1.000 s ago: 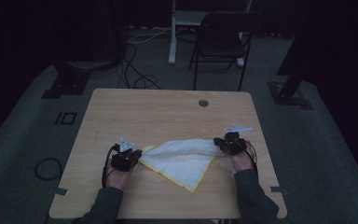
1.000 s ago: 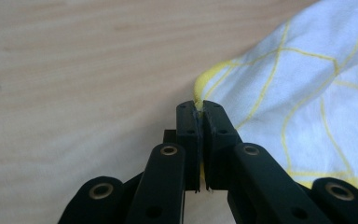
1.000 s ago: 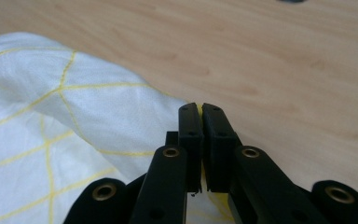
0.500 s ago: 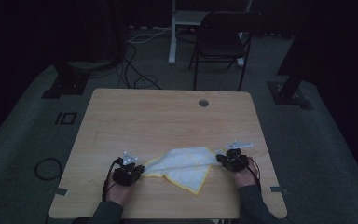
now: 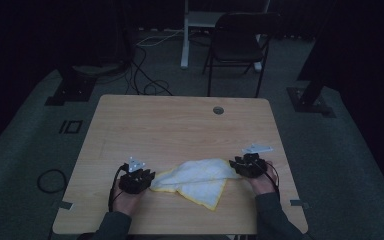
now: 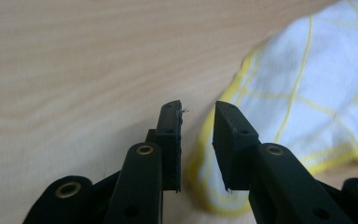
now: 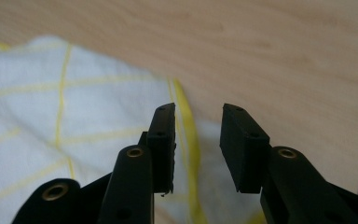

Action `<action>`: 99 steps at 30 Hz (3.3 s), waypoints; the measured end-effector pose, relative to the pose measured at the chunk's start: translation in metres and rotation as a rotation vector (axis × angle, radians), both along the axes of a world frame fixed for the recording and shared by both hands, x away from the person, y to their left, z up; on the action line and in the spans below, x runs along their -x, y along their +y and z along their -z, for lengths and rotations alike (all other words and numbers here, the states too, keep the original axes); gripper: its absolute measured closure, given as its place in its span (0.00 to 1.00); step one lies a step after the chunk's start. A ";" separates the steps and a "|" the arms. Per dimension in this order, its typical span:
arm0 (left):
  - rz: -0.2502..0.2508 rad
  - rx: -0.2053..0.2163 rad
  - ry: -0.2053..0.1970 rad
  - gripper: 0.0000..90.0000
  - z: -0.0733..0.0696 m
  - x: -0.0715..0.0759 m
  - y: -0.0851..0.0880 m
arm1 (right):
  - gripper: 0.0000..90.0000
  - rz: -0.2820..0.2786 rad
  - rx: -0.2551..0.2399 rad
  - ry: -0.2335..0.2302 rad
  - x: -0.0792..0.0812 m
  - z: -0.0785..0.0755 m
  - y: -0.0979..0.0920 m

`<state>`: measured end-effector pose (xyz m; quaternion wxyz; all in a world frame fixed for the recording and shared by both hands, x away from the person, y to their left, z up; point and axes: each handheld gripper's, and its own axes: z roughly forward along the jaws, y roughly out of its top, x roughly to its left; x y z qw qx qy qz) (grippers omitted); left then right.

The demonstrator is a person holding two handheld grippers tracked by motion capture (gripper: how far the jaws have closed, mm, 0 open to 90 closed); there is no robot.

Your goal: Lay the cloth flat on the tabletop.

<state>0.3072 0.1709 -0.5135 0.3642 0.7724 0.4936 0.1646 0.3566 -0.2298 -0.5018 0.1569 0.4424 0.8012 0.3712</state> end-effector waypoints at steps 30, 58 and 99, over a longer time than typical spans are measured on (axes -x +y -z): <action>0.173 -0.017 0.061 0.54 0.019 -0.060 -0.081 | 0.79 -0.049 -0.018 0.230 -0.050 0.026 0.048; 0.160 -0.006 -0.016 0.86 -0.020 -0.060 -0.085 | 0.96 -0.105 -0.140 -0.132 -0.019 -0.049 0.043; 0.360 -0.003 -0.024 0.74 -0.012 -0.009 -0.128 | 0.72 0.027 0.069 0.011 -0.036 0.011 0.036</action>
